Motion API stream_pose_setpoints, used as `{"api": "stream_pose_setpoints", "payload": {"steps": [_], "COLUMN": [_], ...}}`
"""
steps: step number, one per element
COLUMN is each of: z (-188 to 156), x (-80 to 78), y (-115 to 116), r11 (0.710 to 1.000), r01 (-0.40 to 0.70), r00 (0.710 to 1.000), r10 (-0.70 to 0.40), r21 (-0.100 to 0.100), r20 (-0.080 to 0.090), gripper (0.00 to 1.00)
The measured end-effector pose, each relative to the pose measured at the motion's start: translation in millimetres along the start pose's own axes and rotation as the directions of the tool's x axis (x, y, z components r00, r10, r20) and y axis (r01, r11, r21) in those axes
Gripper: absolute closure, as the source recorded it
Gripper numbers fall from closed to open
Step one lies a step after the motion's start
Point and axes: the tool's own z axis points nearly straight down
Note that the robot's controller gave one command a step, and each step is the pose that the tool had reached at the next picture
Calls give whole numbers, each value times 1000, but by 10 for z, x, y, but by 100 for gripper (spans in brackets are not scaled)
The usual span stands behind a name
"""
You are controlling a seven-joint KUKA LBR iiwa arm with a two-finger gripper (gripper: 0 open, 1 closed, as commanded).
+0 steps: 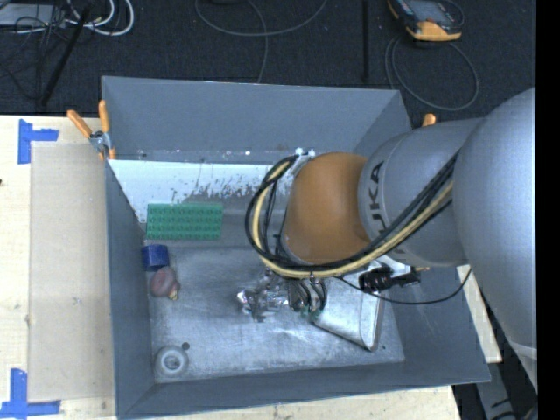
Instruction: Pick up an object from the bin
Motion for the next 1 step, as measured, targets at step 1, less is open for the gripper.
{"api": "stream_pose_setpoints", "payload": {"steps": [1], "z": [-386], "x": [-13], "y": [-1], "r11": [1000], "r01": [2], "r00": [1000], "r10": [-2], "r21": [0], "r20": [-1], "gripper": [100]}}
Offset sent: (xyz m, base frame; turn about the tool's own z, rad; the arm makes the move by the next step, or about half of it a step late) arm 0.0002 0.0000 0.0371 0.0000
